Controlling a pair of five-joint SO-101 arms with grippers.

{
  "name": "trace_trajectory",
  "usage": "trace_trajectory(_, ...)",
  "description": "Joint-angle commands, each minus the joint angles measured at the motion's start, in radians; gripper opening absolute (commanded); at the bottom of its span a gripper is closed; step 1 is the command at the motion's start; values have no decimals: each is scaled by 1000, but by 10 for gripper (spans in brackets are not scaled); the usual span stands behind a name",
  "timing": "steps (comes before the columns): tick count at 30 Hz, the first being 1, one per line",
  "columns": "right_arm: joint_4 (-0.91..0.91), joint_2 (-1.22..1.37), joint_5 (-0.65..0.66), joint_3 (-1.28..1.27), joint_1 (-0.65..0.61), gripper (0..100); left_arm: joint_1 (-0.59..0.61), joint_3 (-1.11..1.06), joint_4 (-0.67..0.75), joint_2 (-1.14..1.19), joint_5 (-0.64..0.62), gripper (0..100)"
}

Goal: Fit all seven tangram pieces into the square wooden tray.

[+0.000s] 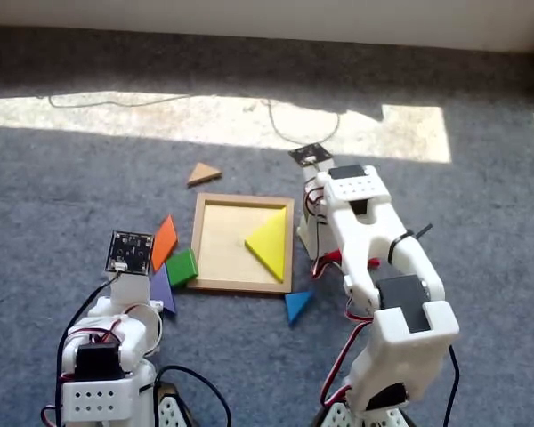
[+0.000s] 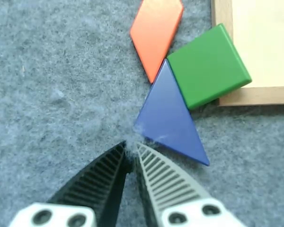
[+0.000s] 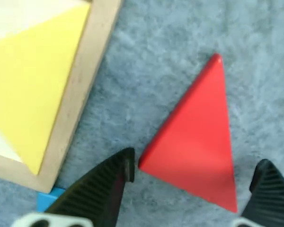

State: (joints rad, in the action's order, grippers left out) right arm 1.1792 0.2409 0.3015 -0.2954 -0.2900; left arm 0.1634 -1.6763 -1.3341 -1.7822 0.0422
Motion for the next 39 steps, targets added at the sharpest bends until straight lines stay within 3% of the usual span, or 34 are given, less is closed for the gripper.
trace_trajectory(1,12,-33,34,53,10,365,7,-19,-5,-39,2,7)
trace_trajectory(9,5,-33,38,53,33,359,7,-19,-5,-39,2,7)
trace_trajectory(19,-21,5,40,59,35,228,7,-19,-5,-39,2,7)
trace_trajectory(39,193,5,80,282,28,177,7,-19,-5,-39,2,7)
